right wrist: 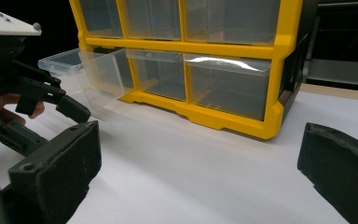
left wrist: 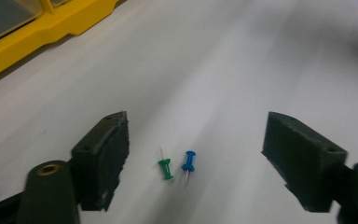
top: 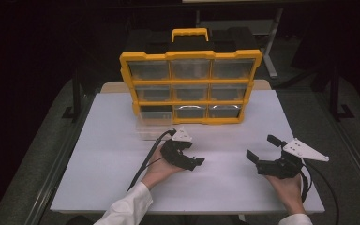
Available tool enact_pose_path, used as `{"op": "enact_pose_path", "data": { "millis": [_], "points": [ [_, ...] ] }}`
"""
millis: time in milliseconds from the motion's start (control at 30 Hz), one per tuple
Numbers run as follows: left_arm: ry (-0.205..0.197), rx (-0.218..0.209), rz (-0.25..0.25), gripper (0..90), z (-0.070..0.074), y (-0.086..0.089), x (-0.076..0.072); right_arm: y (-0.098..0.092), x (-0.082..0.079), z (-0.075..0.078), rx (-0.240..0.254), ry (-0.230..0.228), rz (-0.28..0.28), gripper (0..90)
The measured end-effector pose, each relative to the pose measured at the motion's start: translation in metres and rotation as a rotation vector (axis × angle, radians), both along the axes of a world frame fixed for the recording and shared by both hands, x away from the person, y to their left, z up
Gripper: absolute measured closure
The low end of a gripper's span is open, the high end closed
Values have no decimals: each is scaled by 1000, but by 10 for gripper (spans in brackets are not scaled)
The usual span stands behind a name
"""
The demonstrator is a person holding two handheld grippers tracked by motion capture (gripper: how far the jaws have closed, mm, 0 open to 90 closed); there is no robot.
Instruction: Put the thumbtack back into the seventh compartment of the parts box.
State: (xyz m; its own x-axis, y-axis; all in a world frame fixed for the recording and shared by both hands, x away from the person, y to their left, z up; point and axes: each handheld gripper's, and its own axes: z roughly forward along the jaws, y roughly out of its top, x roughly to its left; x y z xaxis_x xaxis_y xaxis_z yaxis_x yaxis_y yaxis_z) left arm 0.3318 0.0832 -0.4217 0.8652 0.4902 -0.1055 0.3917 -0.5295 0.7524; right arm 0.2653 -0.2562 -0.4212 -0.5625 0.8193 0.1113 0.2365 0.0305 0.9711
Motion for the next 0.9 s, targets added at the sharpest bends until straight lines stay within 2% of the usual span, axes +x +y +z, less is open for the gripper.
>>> {"op": "enact_pose_path", "data": {
  "millis": [167,367,567,733,900],
  "points": [
    [25,18,26,346,-7,1,2,-1,-1,0,3,-2,-2,0],
    [44,27,59,417,-14,5,5,0,-1,1,2,-2,1,0],
    [51,43,68,524,-19,6,6,-1,-1,1,3,-3,-1,0],
    [65,64,95,611,-24,5,6,0,-1,1,2,-1,1,0],
    [61,69,105,656,-26,4,6,0,-1,1,1,-2,1,0]
  ]
}}
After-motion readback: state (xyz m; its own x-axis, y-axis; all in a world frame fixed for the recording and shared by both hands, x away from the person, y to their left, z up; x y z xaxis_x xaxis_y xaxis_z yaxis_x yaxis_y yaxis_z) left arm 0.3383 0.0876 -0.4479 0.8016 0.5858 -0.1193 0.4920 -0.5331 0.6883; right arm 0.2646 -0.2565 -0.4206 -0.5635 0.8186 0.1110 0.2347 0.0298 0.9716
